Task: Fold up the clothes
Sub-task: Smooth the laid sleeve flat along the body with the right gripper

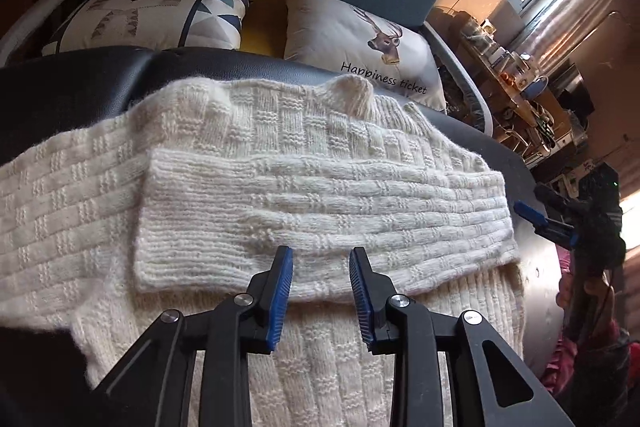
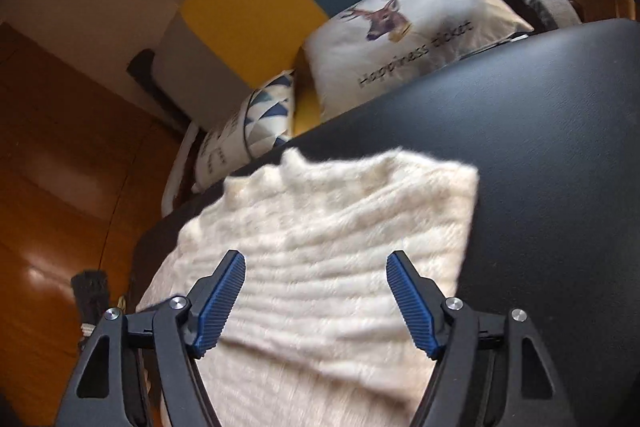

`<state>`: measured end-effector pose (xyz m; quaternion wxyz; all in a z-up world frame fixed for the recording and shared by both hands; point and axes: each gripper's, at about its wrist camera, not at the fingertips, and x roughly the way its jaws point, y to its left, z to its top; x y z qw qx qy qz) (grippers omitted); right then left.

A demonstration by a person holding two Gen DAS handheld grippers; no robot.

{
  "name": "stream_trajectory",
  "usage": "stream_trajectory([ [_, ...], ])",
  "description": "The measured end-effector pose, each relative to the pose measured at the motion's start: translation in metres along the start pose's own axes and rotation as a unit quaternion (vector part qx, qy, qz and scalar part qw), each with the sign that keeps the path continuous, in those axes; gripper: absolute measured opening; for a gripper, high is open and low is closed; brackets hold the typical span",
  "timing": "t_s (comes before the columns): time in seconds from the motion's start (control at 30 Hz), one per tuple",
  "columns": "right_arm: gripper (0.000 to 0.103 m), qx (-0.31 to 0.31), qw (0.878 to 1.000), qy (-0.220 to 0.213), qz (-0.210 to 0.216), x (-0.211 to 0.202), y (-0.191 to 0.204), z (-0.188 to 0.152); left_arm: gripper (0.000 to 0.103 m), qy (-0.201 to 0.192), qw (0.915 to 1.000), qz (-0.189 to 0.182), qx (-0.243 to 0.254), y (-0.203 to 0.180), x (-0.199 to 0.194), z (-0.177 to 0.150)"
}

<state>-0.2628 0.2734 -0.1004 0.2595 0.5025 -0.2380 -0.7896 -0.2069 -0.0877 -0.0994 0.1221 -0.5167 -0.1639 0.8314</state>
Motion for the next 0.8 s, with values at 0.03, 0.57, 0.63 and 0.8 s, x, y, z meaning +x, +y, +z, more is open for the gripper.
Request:
stream_trajectory([
  [0.03, 0.075, -0.005, 1.000, 0.017, -0.016, 0.005, 0.000, -0.007, 0.030, -0.001, 1.0000, -0.001, -0.003, 0.001, 0.000, -0.001],
  [0.57, 0.068, 0.013, 0.997, 0.017, -0.079, 0.038, 0.033, -0.039, 0.040, -0.013, 0.9975, -0.013, -0.069, 0.035, -0.009, -0.010],
  [0.63, 0.068, 0.020, 0.994, 0.023, -0.106, 0.051, 0.029, -0.044, 0.038, -0.002, 0.9965, -0.014, -0.083, 0.047, -0.002, -0.011],
  [0.8, 0.068, 0.032, 0.995, -0.016, -0.097, 0.033, 0.044, -0.058, 0.039, -0.031, 0.9853, -0.090, -0.142, 0.071, -0.031, -0.022],
])
